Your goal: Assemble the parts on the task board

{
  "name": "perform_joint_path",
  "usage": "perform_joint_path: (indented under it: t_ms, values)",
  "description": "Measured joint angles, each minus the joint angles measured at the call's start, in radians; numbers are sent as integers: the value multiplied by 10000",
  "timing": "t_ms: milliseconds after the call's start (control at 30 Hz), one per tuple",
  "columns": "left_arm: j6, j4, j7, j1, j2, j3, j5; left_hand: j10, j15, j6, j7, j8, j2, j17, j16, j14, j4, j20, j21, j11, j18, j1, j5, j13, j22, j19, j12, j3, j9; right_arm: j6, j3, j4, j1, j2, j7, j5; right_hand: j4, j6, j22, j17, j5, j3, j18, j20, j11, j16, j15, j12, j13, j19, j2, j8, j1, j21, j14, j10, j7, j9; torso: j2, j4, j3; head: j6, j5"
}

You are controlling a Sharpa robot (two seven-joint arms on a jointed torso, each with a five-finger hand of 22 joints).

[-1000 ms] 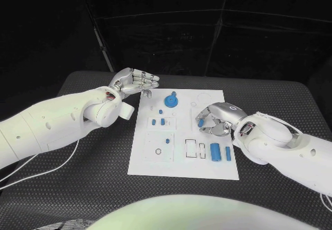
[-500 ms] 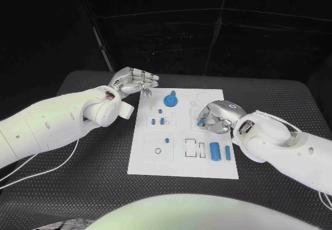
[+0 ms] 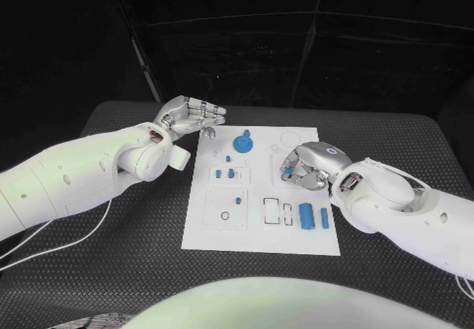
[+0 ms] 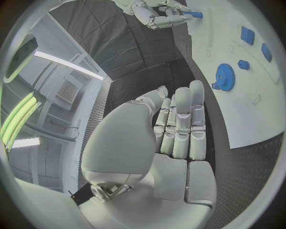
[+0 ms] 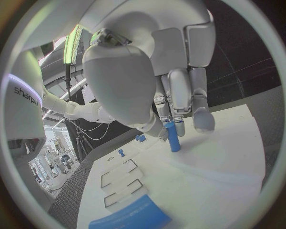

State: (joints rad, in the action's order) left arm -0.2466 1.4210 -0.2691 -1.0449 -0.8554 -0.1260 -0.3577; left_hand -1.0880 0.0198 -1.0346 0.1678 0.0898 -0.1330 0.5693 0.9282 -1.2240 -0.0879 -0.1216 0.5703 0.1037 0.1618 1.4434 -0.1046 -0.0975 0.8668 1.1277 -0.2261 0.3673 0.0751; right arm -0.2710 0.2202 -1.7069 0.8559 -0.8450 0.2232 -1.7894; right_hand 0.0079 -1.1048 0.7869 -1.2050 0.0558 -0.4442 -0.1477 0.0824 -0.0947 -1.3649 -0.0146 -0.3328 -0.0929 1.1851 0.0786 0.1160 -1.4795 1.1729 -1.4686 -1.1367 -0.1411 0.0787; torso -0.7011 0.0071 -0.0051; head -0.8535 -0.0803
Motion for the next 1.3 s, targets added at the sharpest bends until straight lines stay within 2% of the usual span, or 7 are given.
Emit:
perform_joint_path:
  t_ms: [167,500,633,800,1000,1133,1300]
  values:
    - [7,4,4,3,-5,0,0,0,0,0,0,0,0,-9,-26,0,0,0,0,0,1,0,0,0,-4,0,-22,0,-6,-199,1,-532,0,-157,-16,18,-81,0,136,-49,-29,-81,0,35,0,-20,0,2,-67,35,104,0,-104,78,0,1,0,-30,0,-4,4,-12,-12]
    - [18,10,8,8,-12,0,1,0,0,0,0,0,0,-9,-26,0,0,0,0,0,0,0,0,1,-4,0,-22,0,-4,-532,27,-1599,0,-199,-152,424,-81,0,185,-75,27,-81,-1,35,-1,-41,1,-40,-77,35,128,0,-130,118,0,1,0,-52,12,18,-12,-34,-79]
    - [21,12,11,8,12,0,1,0,0,0,0,0,0,-8,-26,0,0,0,0,0,0,0,0,-6,-3,0,-22,0,-4,-595,31,-1545,1,219,-257,698,-81,0,185,-78,79,-81,0,35,-1,-41,1,-40,-124,35,128,0,-131,118,0,1,0,-52,12,19,-24,-41,-130]
    - [27,19,14,10,102,-1,1,0,0,0,0,0,-1,-8,-26,0,0,0,0,0,0,0,0,-7,-3,0,-22,0,-4,-593,8,-1136,2,942,-417,965,-64,0,175,-78,135,-98,0,35,-1,-41,1,-39,-141,35,128,0,-131,118,0,1,0,-66,12,47,-34,-92,-216]
    - [36,4,17,10,214,-1,1,0,0,0,0,0,-1,-7,-26,0,0,0,0,0,1,1,0,-7,-3,0,-22,0,-3,-503,-259,-749,-18,1660,-716,1151,-41,1,168,-58,215,-122,-1,36,-1,-41,1,-37,-162,34,128,-37,-130,158,0,1,-1,-79,1,79,-33,-172,-383]
    - [53,-2,24,9,284,-1,2,0,0,0,0,0,-1,-7,-26,0,0,0,-4,0,0,1,0,-7,-14,0,-22,0,-3,-407,-651,-553,-43,1904,-909,1187,-41,1,168,-55,273,-122,-1,35,-1,-40,1,-35,-203,34,128,-37,-130,158,0,2,-1,-79,-4,76,-34,-189,-465]
    - [88,-2,32,3,332,-1,2,0,0,0,0,0,-1,-7,-26,0,0,0,-37,0,1,1,0,-6,-15,0,-22,0,-2,-284,-827,-304,-53,2101,-1090,1180,-42,1,168,-55,299,-122,0,36,-1,-40,1,-18,-203,34,128,-37,-130,158,0,2,-1,-78,-7,67,-28,-192,-550]
